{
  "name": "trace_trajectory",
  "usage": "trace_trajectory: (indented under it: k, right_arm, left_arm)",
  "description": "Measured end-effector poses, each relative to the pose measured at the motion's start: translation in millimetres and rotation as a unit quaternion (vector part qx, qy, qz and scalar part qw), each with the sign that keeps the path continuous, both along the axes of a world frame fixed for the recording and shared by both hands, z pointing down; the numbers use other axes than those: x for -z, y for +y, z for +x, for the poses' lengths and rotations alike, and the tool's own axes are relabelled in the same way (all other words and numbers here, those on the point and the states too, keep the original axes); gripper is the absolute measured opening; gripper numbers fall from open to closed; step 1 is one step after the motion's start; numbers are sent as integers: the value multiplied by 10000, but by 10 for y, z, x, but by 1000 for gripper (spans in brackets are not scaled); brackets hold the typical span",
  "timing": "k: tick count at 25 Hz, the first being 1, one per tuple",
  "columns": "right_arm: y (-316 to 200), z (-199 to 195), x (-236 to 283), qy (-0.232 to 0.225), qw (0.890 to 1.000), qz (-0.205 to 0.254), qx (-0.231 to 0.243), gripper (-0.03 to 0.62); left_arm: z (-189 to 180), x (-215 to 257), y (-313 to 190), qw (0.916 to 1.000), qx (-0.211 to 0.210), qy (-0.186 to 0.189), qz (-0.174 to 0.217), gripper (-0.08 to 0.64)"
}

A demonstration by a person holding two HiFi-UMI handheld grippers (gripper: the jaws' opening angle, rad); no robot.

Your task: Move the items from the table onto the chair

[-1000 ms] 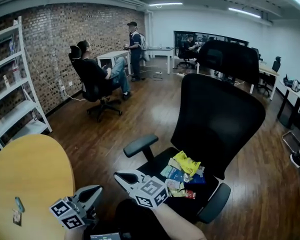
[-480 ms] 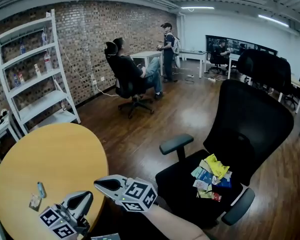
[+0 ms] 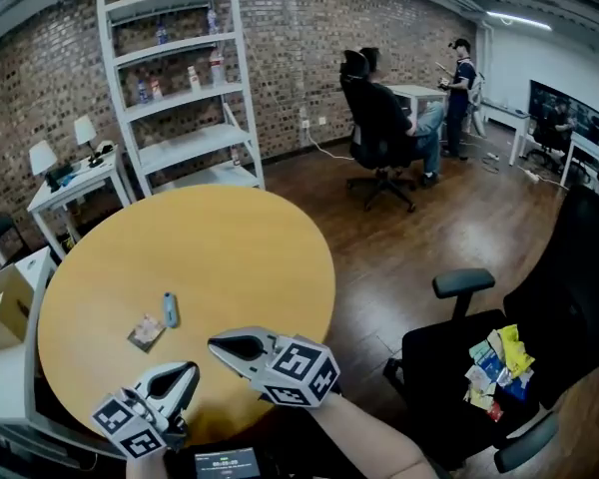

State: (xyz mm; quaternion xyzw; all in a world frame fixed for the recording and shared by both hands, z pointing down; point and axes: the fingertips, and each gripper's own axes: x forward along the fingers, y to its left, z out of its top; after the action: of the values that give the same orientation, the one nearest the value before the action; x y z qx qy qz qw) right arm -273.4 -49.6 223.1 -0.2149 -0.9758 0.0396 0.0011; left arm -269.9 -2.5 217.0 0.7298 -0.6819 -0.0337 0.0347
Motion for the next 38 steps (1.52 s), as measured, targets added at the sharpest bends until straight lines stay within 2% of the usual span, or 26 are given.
trace_trajectory:
  k: [5,10,16,22,29,38]
  right_arm:
    - [483,-362,-60,161,9990,108,391,6]
    - [965,-583,-193,368,9958,290,782,6]
    - [1067,-825,-315,498,9953,370,749,6]
    - [1026,-972,-265,484,9962,357,622,6]
    - [1049,-1009,-316,617,9959,355,551,6]
    - [1068,-993,-335,653,9957,306,580,6]
  left_arm:
    - [-343,-129,499,9986,522,0,-75,9]
    - [-474,-207,883,9952,949,-124,-192,9]
    - [-711,-300,931,9945,1003,-259,-141,8]
    - [-921,-319,904,9918,1141,-452,-366,9]
    - [-983,-507,895,9903,1114,-214,-803,9]
    - [-972,-542,883,9901,1094,-153,-869,8]
